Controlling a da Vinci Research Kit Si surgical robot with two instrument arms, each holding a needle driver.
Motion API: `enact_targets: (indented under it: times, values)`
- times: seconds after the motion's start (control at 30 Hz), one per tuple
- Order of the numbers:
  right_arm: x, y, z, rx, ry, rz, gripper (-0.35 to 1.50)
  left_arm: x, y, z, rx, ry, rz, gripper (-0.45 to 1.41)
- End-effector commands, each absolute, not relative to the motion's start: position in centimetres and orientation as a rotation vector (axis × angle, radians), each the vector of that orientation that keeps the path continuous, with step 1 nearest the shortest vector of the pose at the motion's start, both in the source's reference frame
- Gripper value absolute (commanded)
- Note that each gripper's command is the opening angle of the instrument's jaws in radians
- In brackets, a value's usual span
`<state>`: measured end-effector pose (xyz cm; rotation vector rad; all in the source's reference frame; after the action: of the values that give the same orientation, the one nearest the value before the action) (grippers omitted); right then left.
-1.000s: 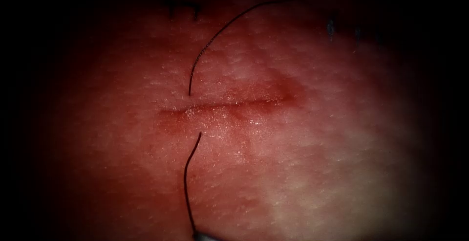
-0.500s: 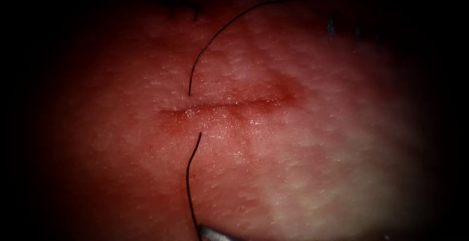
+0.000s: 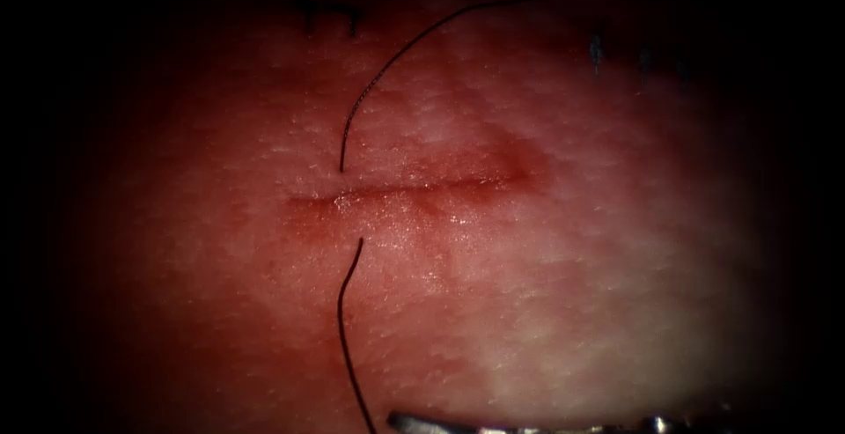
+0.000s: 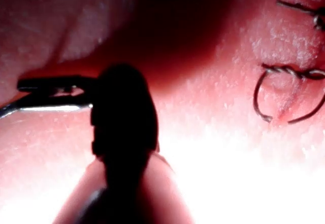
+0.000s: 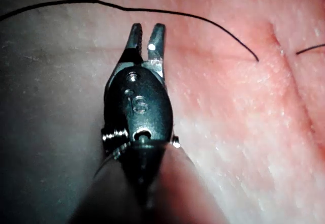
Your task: Wound Closure
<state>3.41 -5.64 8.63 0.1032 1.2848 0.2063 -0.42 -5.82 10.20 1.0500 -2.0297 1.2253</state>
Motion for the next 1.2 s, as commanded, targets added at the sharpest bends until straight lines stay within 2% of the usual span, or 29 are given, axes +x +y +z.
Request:
enact_targets:
  times: [0.03,0.07,0.1,0.13,0.17,0.3,0.37,0.7,1.0,1.2]
  values:
    - [3.44,-5.7,8.6,0.108,1.287,0.208,-0.14,-0.47,-5.9,10.3,1.047,-2.031,1.223,-0.18]
    - [3.43,-5.7,8.6,0.107,1.289,0.21,-0.17,-0.48,-5.8,10.3,1.045,-2.029,1.225,-0.15]
    - [3.43,-5.7,8.6,0.107,1.291,0.213,-0.2,-0.48,-5.8,10.4,1.043,-2.026,1.226,-0.23]
    - [3.43,-5.7,8.6,0.107,1.291,0.214,-0.23,-0.48,-5.7,10.5,1.04,-2.023,1.227,-0.4]
    - [3.43,-5.7,8.6,0.103,1.291,0.21,-0.25,-0.48,-5.6,10.5,1.036,-2.018,1.23,-0.45]
    - [3.41,-5.6,8.7,0.09,1.289,0.206,-0.35,-0.64,-5.5,10.7,0.868,-2.055,0.97,-0.45]
    - [3.39,-5.6,8.7,0.087,1.284,0.21,-0.35,-0.75,-5.4,10.7,0.824,-2.032,0.932,-0.38]
    - [3.15,-5.4,8.8,0.037,1.235,0.222,-0.35,-1.41,-5.0,11.0,0.667,-1.809,0.447,-0.45]
    - [2.94,-5.4,8.8,0.007,1.211,0.248,-0.35,-1.44,-4.9,11.3,0.577,-1.715,0.301,-0.45]
    - [2.85,-5.3,8.8,0.004,1.219,0.26,-0.35,-1.39,-5.0,11.3,0.567,-1.741,0.238,-0.45]
